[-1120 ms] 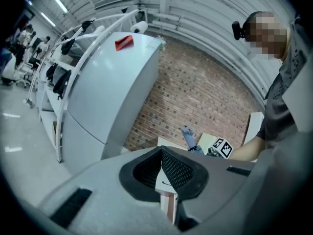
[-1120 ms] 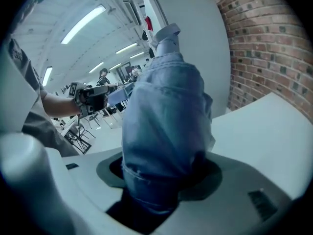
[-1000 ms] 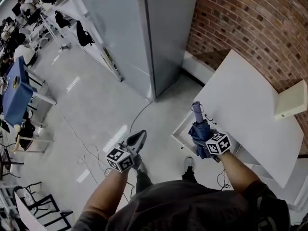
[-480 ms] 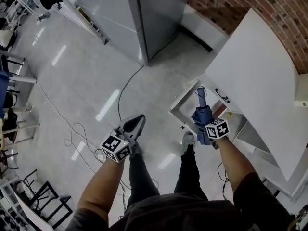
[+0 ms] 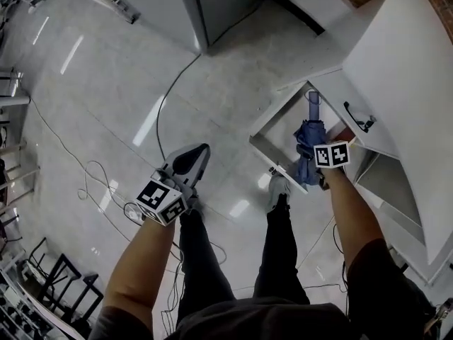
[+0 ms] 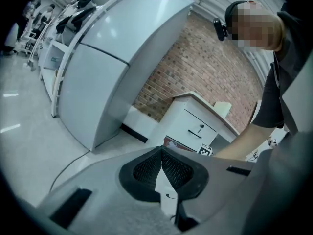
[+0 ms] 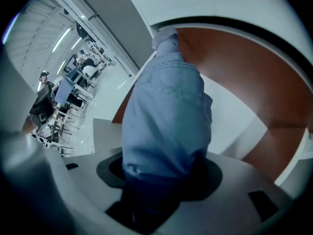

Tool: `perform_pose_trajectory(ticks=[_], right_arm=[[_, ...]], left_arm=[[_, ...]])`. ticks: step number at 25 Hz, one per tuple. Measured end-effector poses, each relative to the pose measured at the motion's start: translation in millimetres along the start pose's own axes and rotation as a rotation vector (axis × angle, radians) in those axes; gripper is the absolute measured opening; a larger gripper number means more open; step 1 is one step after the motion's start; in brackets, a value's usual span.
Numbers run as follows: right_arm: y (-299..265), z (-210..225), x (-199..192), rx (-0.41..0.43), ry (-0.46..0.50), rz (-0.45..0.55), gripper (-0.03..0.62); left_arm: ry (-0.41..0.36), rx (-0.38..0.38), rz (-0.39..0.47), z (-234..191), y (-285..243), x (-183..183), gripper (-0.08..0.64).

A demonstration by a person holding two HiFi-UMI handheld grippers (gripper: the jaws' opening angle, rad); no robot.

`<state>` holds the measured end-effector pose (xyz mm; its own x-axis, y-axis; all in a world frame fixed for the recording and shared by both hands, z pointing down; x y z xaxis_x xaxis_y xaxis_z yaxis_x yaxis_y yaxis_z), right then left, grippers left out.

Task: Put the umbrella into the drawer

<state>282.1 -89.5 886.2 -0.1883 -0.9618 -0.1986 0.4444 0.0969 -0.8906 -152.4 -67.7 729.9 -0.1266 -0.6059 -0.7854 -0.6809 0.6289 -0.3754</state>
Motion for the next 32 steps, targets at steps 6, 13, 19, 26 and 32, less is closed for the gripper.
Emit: perform_pose_trajectory(ticks=[6,13,19,26,32], right_arm=[[-41,21,9,-0.059,-0.044,-0.051,0.249],[-64,25,4,-0.159,-0.037,-0.071,0.273],[-46,21,6,-0.274,0.030,-0.021,0.367],[-4,-7,17,-0.277,0.089,0.014,0.363],[45,-57,25,-0.253,0.133,0.037,0.341]], left_arm=[[0.016,-0.008,0.002,-13,-15,-23,-0.002],[0.012,0.003,0.005,-27,-12,-32,-0.002],[-0.001,0.008,0.022,-29,-3,-26,0.000],[0.003,0.003,0.039,-12,15,-7,-0.002],[-0.023,-0.007,0.043,15,43,39,-0.002]])
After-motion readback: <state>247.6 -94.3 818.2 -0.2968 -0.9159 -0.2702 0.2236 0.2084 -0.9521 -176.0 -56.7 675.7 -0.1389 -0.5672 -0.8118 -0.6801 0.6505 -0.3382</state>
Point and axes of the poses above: the fingertips, and each gripper's own axes: y backward along the fingers, z to its right, x out of its top, the point moved 10 cm from there along y, backward along the fingers, and after that the axes turned 4 degrees about x, right-handed, at the moved point
